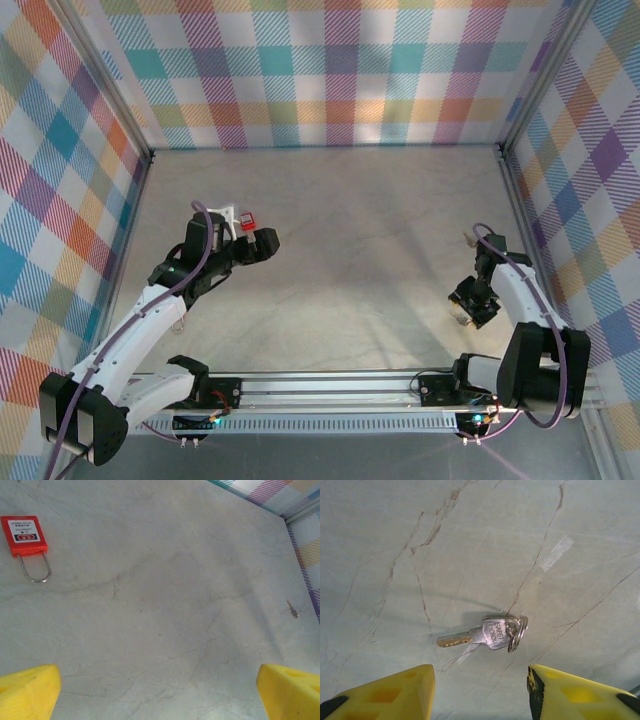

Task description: Unlock with the key

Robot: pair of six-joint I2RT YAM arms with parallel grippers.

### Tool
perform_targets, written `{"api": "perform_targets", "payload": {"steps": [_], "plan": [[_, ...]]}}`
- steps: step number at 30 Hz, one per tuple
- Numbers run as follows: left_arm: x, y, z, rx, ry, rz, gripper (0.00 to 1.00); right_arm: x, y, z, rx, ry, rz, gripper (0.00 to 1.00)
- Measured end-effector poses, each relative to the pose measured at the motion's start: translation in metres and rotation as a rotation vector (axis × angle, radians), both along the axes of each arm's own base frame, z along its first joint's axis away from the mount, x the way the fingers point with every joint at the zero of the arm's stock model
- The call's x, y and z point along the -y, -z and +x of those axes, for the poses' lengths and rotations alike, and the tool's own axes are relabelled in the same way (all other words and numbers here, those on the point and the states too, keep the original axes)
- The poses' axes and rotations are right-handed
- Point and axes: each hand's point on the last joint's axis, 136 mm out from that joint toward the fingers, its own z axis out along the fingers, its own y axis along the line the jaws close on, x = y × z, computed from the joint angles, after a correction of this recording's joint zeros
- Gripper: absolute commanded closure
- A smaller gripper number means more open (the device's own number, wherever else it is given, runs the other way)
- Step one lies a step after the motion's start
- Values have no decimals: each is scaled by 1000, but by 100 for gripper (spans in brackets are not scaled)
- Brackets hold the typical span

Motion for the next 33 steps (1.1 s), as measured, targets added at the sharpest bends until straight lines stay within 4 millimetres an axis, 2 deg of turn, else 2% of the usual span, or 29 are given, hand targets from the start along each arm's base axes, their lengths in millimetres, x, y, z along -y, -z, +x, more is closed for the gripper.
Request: {"api": "perform_targets", "payload": {"steps": [9, 15, 18, 21, 28, 33], "plan": [[1, 2, 0, -10, -5, -17, 0, 9, 11, 0, -40, 44, -13, 61], [3, 2, 0, -15, 0, -21, 0, 5, 26, -7, -66, 54, 11, 65], [3, 2, -1, -16, 2, -24, 0, 4, 29, -8, -70, 55, 18, 72], [4, 2, -1, -17, 4, -25, 0, 4, 29, -7, -65, 55, 19, 73], [5, 6, -1, -32, 1, -31, 0, 4, 29, -7, -69, 54, 21, 92], [5, 8, 0, -42, -3, -34, 1, 2, 28, -7, -69, 55, 31, 98]]}}
